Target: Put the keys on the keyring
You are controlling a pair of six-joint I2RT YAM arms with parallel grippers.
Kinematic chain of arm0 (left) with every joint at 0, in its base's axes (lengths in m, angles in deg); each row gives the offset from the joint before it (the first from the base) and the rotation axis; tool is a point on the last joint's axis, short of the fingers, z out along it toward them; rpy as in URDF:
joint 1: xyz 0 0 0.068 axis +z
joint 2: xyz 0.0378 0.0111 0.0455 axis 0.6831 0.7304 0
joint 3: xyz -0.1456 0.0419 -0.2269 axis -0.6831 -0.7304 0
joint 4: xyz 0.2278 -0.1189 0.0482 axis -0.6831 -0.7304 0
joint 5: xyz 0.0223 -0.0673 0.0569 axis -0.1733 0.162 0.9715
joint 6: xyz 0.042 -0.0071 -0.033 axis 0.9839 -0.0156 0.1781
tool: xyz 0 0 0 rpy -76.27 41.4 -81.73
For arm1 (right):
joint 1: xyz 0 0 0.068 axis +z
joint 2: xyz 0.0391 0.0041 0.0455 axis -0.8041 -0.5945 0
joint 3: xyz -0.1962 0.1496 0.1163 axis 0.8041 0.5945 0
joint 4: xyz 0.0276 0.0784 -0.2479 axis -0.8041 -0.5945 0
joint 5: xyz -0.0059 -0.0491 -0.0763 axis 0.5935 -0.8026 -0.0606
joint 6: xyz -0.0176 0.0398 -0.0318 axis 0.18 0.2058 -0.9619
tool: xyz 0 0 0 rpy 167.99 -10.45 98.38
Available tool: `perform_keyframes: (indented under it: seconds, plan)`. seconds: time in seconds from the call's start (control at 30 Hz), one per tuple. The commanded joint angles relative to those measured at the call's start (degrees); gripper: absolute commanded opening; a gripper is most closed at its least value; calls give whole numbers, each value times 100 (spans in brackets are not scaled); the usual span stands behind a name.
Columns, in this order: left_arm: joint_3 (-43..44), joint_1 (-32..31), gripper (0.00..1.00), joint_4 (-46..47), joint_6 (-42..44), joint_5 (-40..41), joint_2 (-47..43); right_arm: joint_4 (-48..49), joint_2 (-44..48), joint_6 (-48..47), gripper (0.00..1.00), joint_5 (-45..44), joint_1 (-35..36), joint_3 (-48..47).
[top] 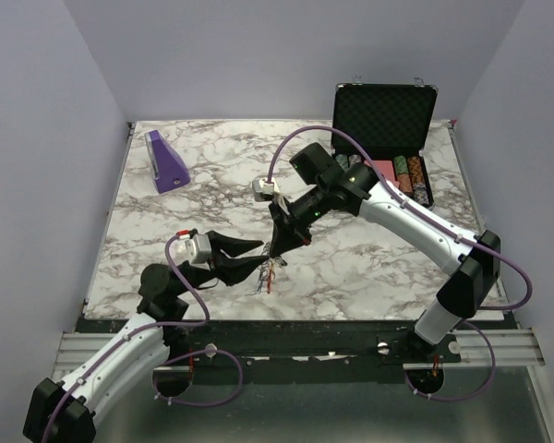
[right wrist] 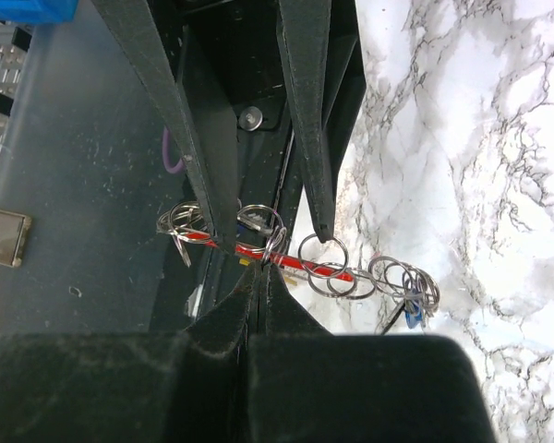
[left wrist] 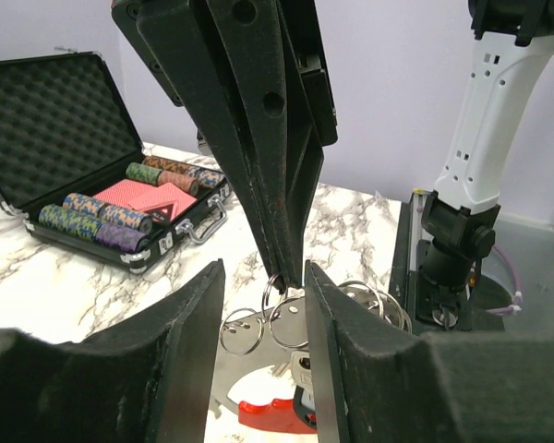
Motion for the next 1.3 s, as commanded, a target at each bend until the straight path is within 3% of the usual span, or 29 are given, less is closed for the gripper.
perform_keyframes:
  seconds: [0.0,0.23,0.37,0.53,0.83,1.27]
  plan:
    - [451,-4,49,-1400,588,-146,-287,-180,-106,-150,1,-106,28,-127]
    - [1496,-4,48,-3887,1862,-224,-376,-1005,-352,-554,1,-361,28,-549]
    - [1972,-4,48,-4549,2319,-488,-112,-1445,-484,-774,1,-545,28,-804]
    - [2052,5,47,-4401,2269,-1006,336,-1683,-520,-888,1,-634,28,-927]
    - [1823,4,42,-3232,1723,-1367,863,-1824,-546,-994,1,-511,28,-927]
    - [1903,4,29,-3222,1732,-1613,1224,-1824,-607,-985,1,-388,37,-945]
